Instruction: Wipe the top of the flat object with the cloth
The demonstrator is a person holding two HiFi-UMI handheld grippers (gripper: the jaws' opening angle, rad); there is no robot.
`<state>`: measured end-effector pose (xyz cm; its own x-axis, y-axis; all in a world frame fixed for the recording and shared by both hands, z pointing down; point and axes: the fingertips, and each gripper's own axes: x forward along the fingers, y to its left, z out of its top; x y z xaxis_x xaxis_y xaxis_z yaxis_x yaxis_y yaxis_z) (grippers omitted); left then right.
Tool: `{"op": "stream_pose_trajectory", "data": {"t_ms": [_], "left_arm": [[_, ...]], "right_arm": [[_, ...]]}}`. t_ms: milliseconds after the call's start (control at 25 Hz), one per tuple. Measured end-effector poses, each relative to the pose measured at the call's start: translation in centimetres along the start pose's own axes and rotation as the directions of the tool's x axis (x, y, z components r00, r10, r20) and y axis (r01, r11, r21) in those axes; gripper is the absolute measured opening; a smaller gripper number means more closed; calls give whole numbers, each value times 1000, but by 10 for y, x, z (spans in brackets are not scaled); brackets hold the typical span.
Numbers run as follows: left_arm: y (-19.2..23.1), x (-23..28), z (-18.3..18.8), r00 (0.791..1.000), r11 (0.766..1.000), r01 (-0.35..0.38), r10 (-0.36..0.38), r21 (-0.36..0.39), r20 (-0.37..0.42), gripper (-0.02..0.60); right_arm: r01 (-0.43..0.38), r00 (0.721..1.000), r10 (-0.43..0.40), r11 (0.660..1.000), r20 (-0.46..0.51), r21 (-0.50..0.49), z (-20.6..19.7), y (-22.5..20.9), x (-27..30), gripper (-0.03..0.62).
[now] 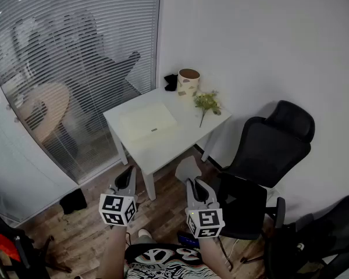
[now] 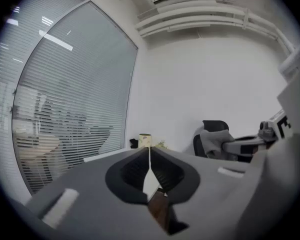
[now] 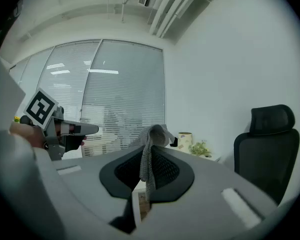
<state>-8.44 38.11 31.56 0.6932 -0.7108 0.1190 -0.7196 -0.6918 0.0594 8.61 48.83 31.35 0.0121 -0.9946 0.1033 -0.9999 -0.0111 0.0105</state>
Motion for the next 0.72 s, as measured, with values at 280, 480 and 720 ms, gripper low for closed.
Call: {"op": "stream_pose_trajectory", "data": {"t_ms": [280, 480, 720], "left_arm": [[10, -12, 7, 996, 958, 20, 7, -287, 93, 173], [12, -13, -4, 997, 908, 46, -17, -416, 72, 173], [33, -14, -13, 997, 911, 12, 23, -413, 80, 173]], "right_arm": [[-11, 1000, 11, 1000, -4, 1, -2, 4, -3, 17], [-10, 1000, 10, 999, -4, 34, -6, 2, -2, 17], [-23, 1000, 24, 999, -20, 28, -14, 4, 9, 17]]}}
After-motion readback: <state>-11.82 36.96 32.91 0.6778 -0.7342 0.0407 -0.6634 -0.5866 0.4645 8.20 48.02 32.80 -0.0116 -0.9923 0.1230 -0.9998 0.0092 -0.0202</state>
